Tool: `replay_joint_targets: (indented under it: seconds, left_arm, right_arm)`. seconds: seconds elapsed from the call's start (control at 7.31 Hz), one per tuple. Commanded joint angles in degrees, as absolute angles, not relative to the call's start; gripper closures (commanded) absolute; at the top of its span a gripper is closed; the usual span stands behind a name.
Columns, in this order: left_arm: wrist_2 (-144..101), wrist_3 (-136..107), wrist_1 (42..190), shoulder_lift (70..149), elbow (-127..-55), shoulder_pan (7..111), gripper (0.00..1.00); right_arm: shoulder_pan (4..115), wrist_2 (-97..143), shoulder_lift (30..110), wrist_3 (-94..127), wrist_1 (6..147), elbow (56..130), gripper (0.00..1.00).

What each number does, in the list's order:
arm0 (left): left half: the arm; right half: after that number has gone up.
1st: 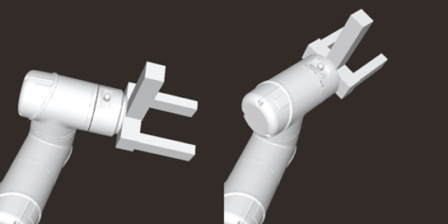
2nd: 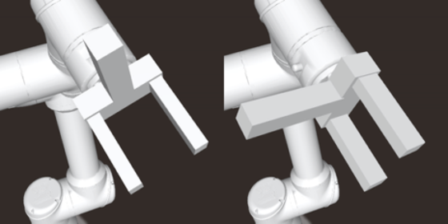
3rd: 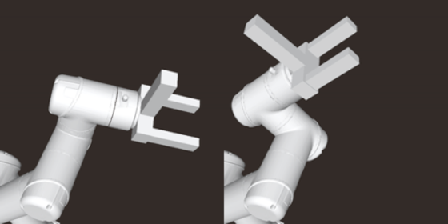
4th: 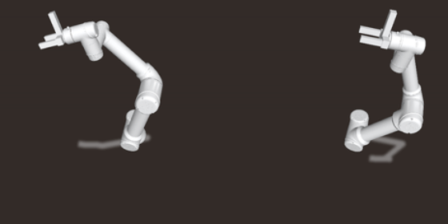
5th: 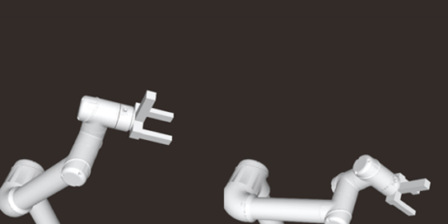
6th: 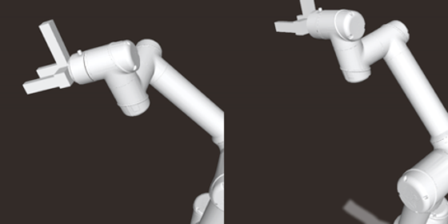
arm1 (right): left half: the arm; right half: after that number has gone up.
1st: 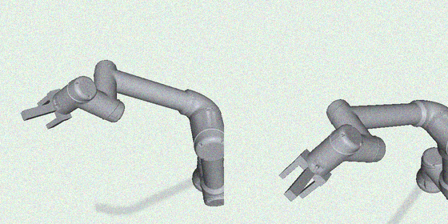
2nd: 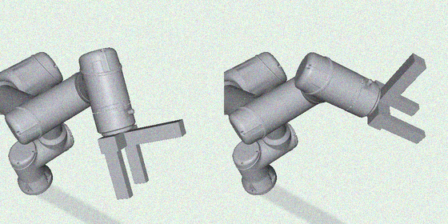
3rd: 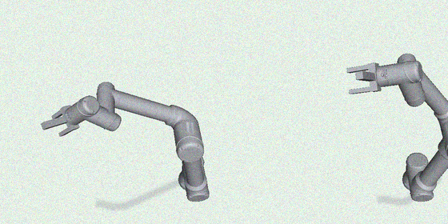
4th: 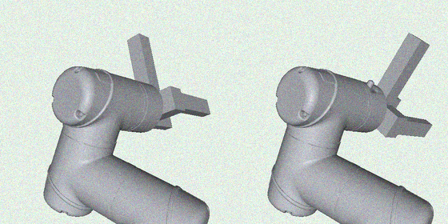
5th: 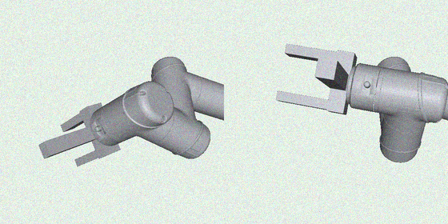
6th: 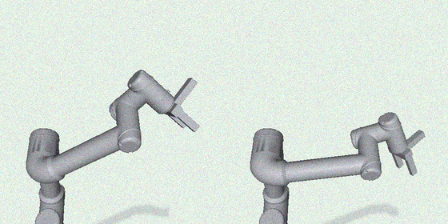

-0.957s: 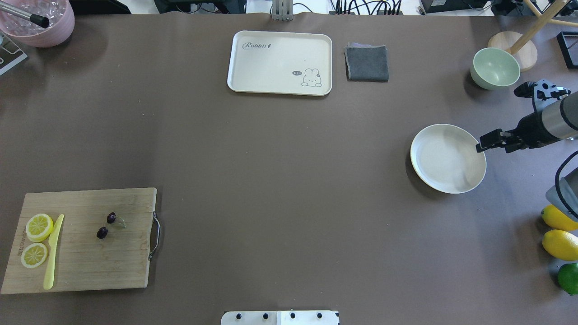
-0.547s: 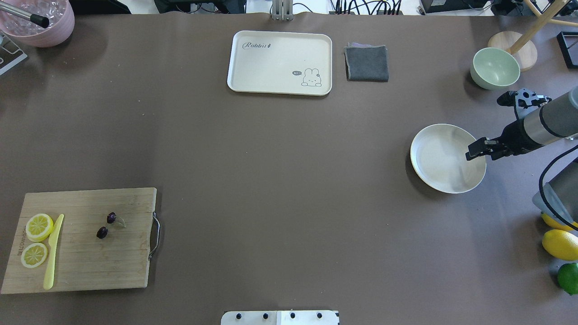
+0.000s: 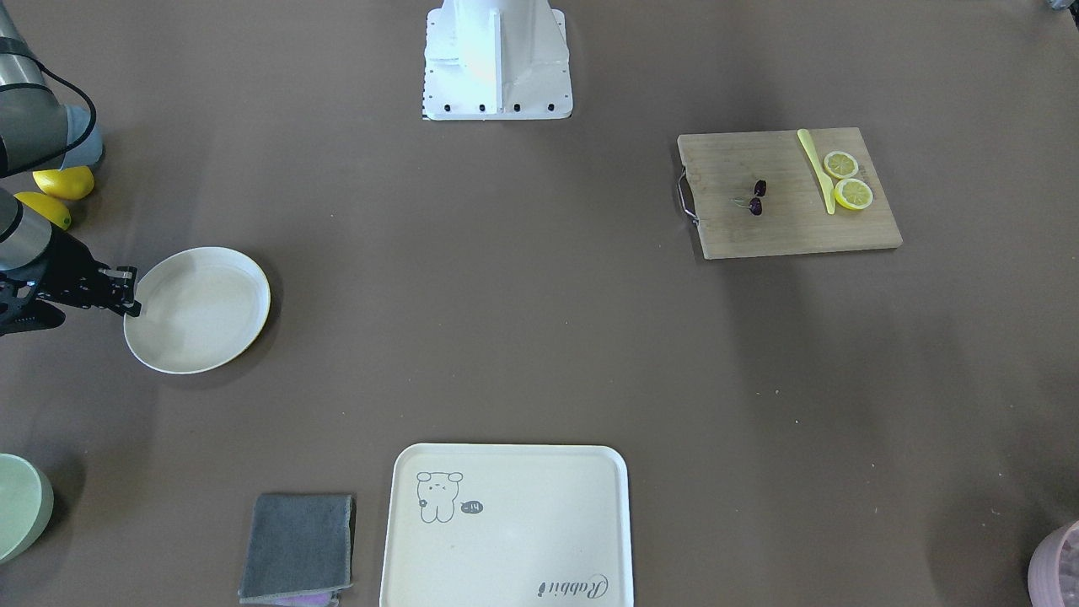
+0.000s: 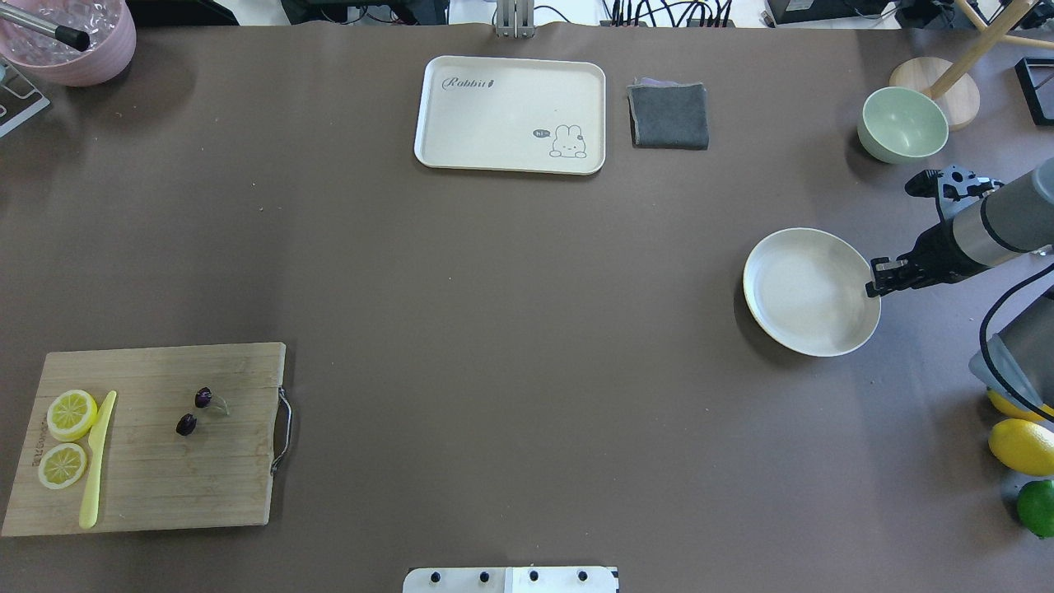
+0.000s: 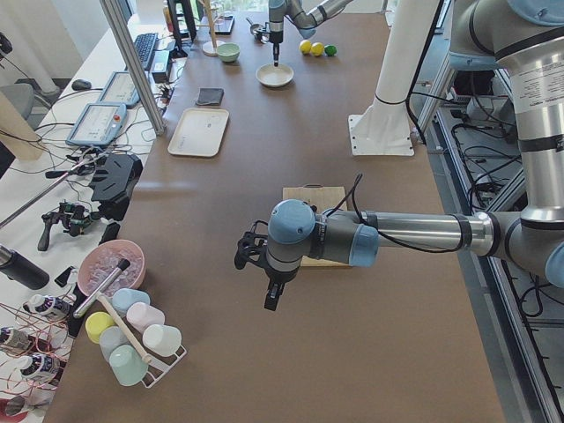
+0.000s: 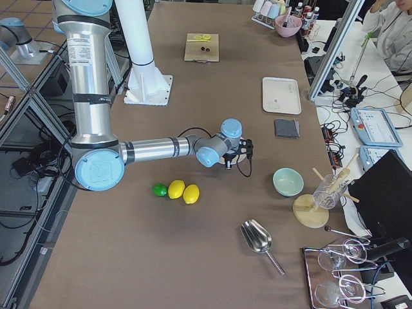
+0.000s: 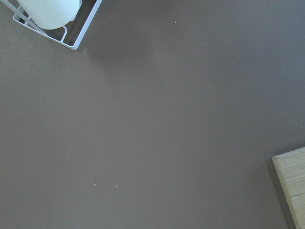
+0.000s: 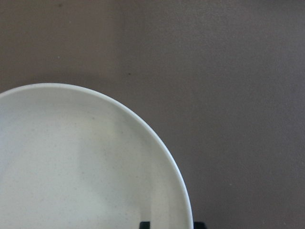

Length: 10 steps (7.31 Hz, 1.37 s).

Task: Place red cherry on plate
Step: 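Grip the white plate rim with the right gripper and slide it toward the table center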

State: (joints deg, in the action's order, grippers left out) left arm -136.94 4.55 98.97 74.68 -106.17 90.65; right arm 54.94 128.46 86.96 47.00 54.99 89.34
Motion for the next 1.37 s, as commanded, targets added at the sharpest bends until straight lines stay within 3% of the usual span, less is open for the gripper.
replay_joint_targets:
  seconds: [0.0, 0.55, 1.23]
  left_arm:
    - [-140.62, -9.68, 105.59, 74.71, -106.08, 88.61, 0.02]
    - [-136.35, -43.69, 125.55, 73.57, -106.52, 72.65, 0.03]
    - [-112.37, -68.80, 132.01, 74.17, -112.50, 39.96, 0.07]
  right_arm:
    - [54.93, 132.68, 82.91, 52.94, 55.11, 89.82, 1.00]
    - [41.63, 127.58, 74.55, 81.24, 55.02, 99.47, 1.00]
    - [22.70, 109.35, 68.21, 90.88, 55.55, 99.85, 1.00]
